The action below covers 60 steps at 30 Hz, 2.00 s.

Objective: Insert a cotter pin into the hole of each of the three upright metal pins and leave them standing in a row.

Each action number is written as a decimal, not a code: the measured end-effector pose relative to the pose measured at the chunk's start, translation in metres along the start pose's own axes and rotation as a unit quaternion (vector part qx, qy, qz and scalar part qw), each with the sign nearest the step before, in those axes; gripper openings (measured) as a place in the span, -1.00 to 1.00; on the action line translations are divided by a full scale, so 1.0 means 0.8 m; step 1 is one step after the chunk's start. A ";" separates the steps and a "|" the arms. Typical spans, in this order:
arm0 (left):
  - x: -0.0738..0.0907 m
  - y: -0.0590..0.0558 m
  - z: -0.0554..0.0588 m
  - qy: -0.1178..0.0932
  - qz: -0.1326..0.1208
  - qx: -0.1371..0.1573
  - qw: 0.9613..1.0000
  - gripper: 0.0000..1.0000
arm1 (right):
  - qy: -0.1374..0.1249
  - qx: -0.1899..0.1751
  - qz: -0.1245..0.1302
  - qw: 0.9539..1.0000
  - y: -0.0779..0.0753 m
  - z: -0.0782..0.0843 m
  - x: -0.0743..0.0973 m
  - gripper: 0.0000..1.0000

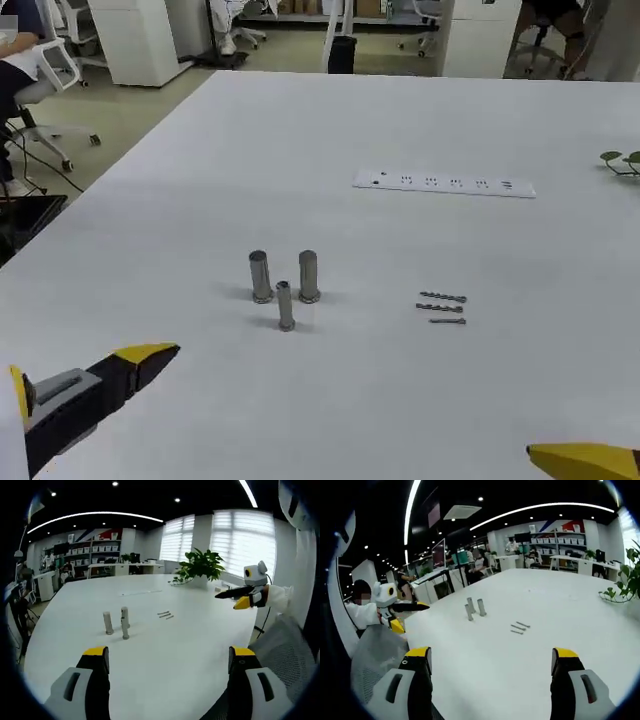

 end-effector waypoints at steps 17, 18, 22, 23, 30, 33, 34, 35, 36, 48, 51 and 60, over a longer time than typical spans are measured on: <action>0.008 0.004 0.000 -0.003 -0.018 0.005 1.000 0.97 | 0.003 0.009 -0.010 1.000 0.001 -0.005 -0.003 0.95; 0.008 0.004 0.001 -0.002 -0.018 0.007 1.000 0.97 | 0.003 0.009 -0.010 1.000 0.001 -0.006 -0.003 0.95; 0.009 0.007 0.003 0.000 -0.022 0.009 1.000 0.97 | 0.001 0.009 -0.009 1.000 -0.001 -0.008 -0.001 0.95; 0.009 0.007 0.003 0.000 -0.023 0.009 1.000 0.97 | 0.001 0.008 -0.008 1.000 -0.002 -0.008 -0.001 0.95; 0.009 0.008 0.004 0.005 -0.022 0.006 1.000 0.97 | 0.001 0.005 -0.002 1.000 -0.005 -0.006 0.002 0.94; 0.009 0.008 0.003 0.005 -0.023 0.006 1.000 0.97 | 0.004 0.002 0.000 1.000 -0.006 -0.004 0.005 0.94; 0.009 0.009 0.003 0.005 -0.023 0.006 1.000 0.97 | 0.005 0.003 0.000 1.000 -0.006 -0.004 0.005 0.94; 0.009 0.009 0.003 0.004 -0.023 0.007 1.000 0.97 | 0.006 0.003 0.000 1.000 -0.006 -0.004 0.006 0.94; 0.009 0.009 0.002 0.003 -0.023 0.008 1.000 0.97 | 0.007 0.006 0.001 1.000 -0.006 -0.004 0.007 0.93; 0.009 0.016 0.003 0.007 -0.028 0.013 0.999 0.97 | 0.027 0.025 0.000 0.999 -0.006 -0.008 0.008 0.94; 0.010 0.017 0.002 0.007 -0.028 0.014 0.999 0.97 | 0.028 0.027 0.004 0.999 -0.007 -0.009 0.008 0.95; 0.006 0.019 0.000 0.006 -0.021 0.011 1.000 0.97 | 0.032 0.023 0.002 0.999 -0.009 -0.007 0.007 0.92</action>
Point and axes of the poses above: the centre of the closed fingertips' face, and the gripper's own axes: x roughly backward along the fingers, y roughly to its left, z roughly out of its underside, the point moved 4 cm from there along x, roughly backward along the fingers, and after that the axes turned 8 degrees about y, right-handed, at the moved point
